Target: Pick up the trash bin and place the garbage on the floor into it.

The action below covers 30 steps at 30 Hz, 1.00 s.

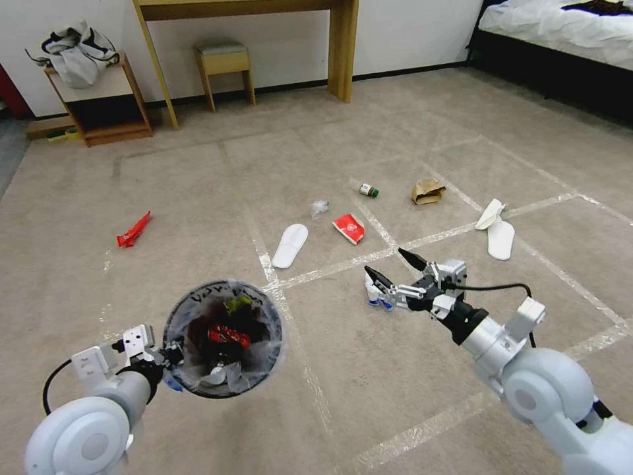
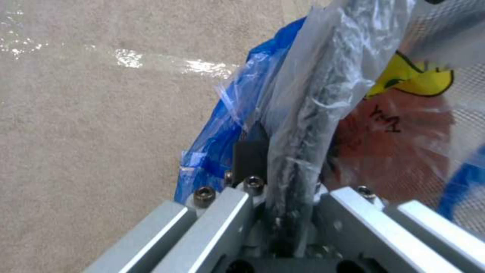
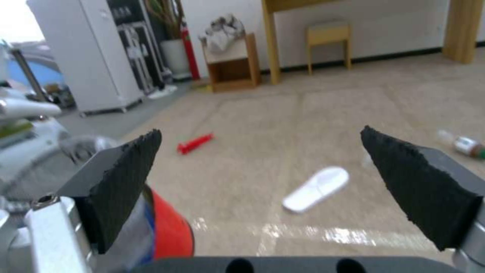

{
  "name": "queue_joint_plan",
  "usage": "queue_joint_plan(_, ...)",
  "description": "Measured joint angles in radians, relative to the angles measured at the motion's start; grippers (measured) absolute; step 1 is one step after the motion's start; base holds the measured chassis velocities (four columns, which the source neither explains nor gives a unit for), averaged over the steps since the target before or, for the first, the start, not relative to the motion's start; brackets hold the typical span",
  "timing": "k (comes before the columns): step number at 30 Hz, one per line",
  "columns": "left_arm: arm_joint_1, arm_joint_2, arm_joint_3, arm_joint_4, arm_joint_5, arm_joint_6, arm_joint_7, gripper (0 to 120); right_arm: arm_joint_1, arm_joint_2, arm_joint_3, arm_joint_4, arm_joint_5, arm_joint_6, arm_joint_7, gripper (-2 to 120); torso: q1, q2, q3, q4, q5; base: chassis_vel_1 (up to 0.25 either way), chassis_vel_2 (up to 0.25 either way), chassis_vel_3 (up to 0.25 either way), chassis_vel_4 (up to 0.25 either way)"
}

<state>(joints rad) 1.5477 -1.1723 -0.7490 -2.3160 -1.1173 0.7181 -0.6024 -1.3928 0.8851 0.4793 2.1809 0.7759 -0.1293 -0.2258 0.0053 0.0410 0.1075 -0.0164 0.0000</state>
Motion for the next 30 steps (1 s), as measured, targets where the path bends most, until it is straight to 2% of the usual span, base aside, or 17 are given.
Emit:
queue_joint_plan(7,-0.023,-0.006,-0.020,0.008,-0.001,0.010,-0.003,0,-0.066,0.030,0.034,0.026,-0.082,0.012,0.004,100,0.000,0.000,0.000,0.0000,-0.0002,0.000,0.000,0.000,0.000)
queue_joint_plan(12,-0.012,0.007,-0.065,-0.008,-0.006,0.012,0.010,0,-0.155,0.058,0.119,0.067,-0.171,0.054,-0.016,100,0.000,0.000,0.000,0.0002,0.0000,0.000,0.000,0.000,0.000)
queue_joint_plan(24,0.017,0.028,-0.091,-0.036,-0.017,0.017,0.014,0,-0.296,0.076,0.178,0.134,-0.243,0.090,-0.043,100,0.000,0.000,0.000,0.0001,-0.0001,0.000,0.000,0.000,0.000)
queue_joint_plan(30,0.021,0.025,-0.091,-0.036,-0.007,0.017,0.025,0,-0.301,0.092,0.173,0.128,-0.273,0.101,-0.039,100,0.000,0.000,0.000,0.0001,0.0000,0.000,0.000,0.000,0.000)
